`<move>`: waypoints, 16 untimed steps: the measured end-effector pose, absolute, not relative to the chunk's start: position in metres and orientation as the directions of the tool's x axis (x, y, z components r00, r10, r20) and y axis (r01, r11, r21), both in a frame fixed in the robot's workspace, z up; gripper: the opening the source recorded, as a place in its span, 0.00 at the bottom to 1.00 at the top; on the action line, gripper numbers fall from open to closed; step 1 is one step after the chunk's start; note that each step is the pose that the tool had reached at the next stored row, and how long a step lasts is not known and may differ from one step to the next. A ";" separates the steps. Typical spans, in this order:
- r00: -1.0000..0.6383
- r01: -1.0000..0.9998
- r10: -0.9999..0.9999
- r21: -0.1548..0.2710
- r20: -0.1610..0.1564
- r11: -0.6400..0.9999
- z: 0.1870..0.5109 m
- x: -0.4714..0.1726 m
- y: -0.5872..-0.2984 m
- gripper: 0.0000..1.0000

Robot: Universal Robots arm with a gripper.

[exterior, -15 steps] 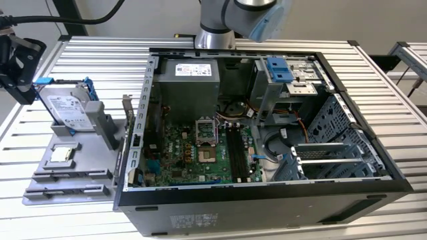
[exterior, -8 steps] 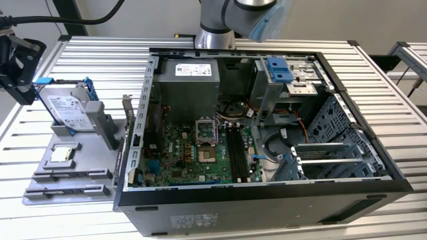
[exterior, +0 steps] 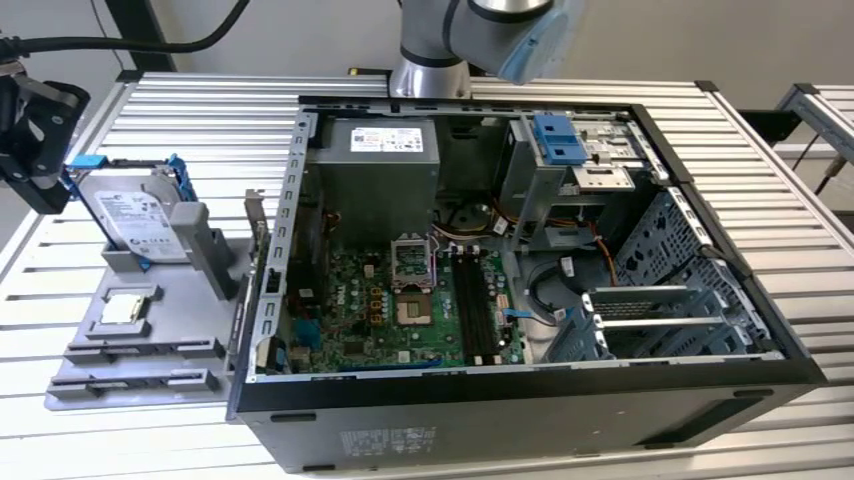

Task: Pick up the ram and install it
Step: 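Pick up the ram and move it above insertion slot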

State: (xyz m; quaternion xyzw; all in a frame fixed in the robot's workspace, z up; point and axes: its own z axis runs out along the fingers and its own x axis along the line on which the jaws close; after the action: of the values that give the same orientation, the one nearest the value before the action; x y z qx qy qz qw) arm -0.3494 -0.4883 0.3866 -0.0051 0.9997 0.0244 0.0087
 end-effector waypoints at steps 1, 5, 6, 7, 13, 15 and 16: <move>-1.000 -0.011 -0.010 0.049 -0.018 0.999 0.387 -0.349 -0.490 0.00; -1.000 -0.010 -0.010 0.049 -0.018 0.999 0.386 -0.349 -0.498 0.00; -1.000 -0.011 -0.010 0.049 -0.018 0.999 0.386 -0.349 -0.499 0.00; -1.000 -0.010 -0.010 0.049 -0.018 0.999 0.386 -0.349 -0.499 0.00; -1.000 -0.011 -0.010 0.049 -0.018 0.999 0.386 -0.349 -0.499 0.00; -1.000 -0.011 -0.010 0.049 -0.018 0.999 0.386 -0.349 -0.499 0.00; -1.000 -0.011 -0.010 0.049 -0.018 0.999 0.386 -0.349 -0.500 0.00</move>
State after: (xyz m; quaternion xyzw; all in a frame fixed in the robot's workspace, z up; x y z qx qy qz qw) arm -0.3494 -0.4995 0.3862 -0.0050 0.9997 0.0244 0.0087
